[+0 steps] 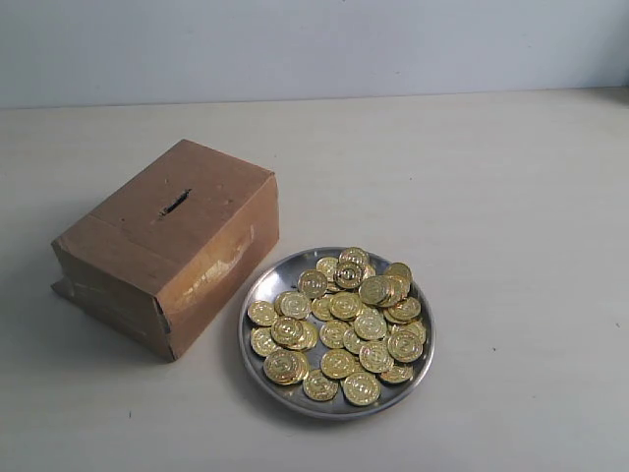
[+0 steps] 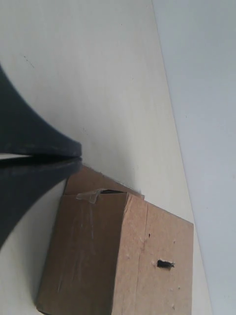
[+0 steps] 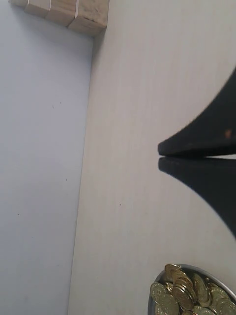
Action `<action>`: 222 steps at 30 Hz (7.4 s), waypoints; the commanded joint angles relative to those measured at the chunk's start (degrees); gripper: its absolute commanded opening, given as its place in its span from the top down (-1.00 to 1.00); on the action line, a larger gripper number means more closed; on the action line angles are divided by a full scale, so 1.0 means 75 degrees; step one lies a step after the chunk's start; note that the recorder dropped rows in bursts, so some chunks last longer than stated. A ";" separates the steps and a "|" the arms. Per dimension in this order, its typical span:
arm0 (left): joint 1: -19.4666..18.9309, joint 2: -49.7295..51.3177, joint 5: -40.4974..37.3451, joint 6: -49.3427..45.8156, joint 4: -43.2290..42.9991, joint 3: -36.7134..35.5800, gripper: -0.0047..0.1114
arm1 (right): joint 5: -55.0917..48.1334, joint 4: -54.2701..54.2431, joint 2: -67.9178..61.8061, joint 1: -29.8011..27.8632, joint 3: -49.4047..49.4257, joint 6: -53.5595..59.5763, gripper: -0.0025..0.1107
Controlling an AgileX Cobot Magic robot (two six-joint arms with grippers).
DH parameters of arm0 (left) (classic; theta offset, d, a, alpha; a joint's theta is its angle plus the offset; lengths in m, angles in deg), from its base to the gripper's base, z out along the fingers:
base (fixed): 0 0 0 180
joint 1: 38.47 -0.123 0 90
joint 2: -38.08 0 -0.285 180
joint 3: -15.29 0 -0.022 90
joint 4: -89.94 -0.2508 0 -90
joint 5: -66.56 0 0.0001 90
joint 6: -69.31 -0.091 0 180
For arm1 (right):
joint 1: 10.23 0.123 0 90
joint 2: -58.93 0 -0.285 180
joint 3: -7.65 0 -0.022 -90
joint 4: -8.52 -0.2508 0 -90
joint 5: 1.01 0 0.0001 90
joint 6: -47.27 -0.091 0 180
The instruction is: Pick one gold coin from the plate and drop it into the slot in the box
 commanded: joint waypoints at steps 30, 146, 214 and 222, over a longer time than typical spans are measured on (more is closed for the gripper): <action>0.0040 -0.0041 0.0075 0.0021 -0.0005 -0.0021 0.90 | 0.1402 -0.2110 0.0035 0.0015 0.0038 -0.0031 0.96; 0.0040 -0.0041 0.0075 0.0021 -0.0005 -0.0021 0.90 | -0.1332 -0.3527 -1.3297 0.3668 -0.7045 0.5315 0.96; 0.0040 -0.0041 0.0075 0.0021 -0.0005 -0.0021 0.90 | 0.0081 -0.4673 -1.4482 0.3758 -0.7045 0.8363 0.01; 0.0040 -0.0041 0.0075 0.0021 -0.0005 -0.0021 0.90 | 0.0150 -0.4985 -1.4482 0.3758 -0.7045 0.8376 0.01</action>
